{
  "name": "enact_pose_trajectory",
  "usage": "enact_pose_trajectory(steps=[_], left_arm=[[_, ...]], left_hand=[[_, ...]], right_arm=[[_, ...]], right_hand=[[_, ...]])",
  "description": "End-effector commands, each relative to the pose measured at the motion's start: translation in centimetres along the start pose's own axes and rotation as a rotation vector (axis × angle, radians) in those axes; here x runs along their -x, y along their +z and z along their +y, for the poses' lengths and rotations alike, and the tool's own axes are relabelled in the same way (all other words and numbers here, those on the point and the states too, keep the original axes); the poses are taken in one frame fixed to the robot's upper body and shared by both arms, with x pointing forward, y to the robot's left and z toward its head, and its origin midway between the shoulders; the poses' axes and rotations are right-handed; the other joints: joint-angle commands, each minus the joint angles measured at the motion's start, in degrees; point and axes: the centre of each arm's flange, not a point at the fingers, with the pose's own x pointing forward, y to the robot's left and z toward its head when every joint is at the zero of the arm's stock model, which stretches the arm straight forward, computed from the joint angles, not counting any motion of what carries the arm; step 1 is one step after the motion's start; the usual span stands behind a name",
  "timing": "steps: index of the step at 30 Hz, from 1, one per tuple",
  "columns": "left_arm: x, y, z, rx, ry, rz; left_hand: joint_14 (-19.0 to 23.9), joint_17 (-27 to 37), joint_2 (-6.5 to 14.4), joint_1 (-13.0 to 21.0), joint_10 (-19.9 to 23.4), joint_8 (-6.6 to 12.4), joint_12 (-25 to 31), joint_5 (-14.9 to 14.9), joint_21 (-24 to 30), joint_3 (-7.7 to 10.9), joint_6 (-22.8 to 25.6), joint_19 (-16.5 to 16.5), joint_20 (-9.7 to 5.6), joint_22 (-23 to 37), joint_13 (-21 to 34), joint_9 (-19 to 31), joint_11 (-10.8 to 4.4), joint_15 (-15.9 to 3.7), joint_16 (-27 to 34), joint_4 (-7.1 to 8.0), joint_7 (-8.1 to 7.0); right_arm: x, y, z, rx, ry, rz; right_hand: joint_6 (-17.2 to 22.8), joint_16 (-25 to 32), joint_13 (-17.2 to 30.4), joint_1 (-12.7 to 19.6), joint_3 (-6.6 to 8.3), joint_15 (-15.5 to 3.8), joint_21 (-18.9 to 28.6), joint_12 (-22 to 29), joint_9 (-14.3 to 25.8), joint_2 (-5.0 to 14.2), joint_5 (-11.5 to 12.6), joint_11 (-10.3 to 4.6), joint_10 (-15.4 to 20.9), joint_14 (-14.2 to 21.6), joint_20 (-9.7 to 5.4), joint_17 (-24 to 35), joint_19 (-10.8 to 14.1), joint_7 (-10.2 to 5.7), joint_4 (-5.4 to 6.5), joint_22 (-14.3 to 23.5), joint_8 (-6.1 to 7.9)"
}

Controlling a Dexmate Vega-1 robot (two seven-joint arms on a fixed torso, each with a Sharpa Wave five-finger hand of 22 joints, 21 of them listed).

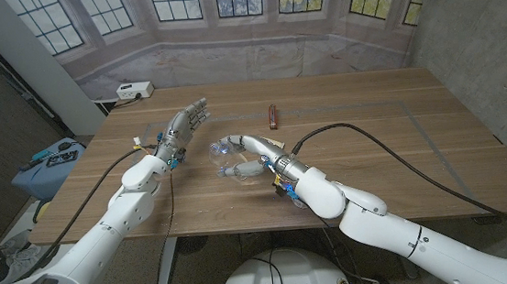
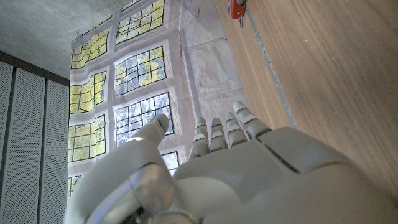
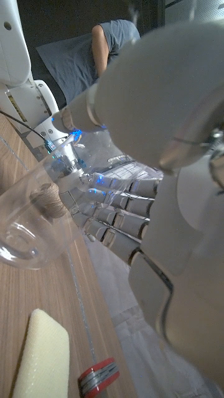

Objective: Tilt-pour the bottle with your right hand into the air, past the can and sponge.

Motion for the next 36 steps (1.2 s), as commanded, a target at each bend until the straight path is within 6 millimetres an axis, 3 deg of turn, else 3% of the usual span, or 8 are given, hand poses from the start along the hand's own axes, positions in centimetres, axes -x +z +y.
enact_pose_trajectory(steps=[1,36], left_arm=[[-0.6,0.2,-0.6,-0.004,-0.011,-0.001],[-0.7,-0.2,-2.1,0.000,-0.026,0.016]], left_hand=[[0.65,0.10,0.05,0.59,0.66,0.21,0.02,0.20,-0.05,0.26,0.68,0.35,-0.08,0.25,0.07,0.07,-0.25,0.10,-0.27,-0.37,-0.08],[0.65,0.11,0.07,0.79,0.68,0.15,-0.07,0.21,-0.49,0.12,0.77,0.62,-0.18,0.26,0.08,0.09,-0.10,0.08,-0.32,-0.47,-0.10]], right_arm=[[0.4,0.2,-0.4,0.136,-0.031,-0.005],[-0.2,0.2,-1.4,0.473,-0.046,-0.028]], right_hand=[[0.03,-0.23,0.28,0.03,0.35,-6.28,0.04,0.31,0.09,0.43,-0.03,-0.39,0.15,0.42,-1.33,0.34,0.32,-0.09,0.26,0.17,0.44],[-0.19,-0.71,1.25,0.46,1.21,-6.73,0.08,0.89,0.22,0.51,-0.04,-0.72,-0.04,1.43,-1.26,1.55,0.89,-0.37,0.15,0.19,0.97]])
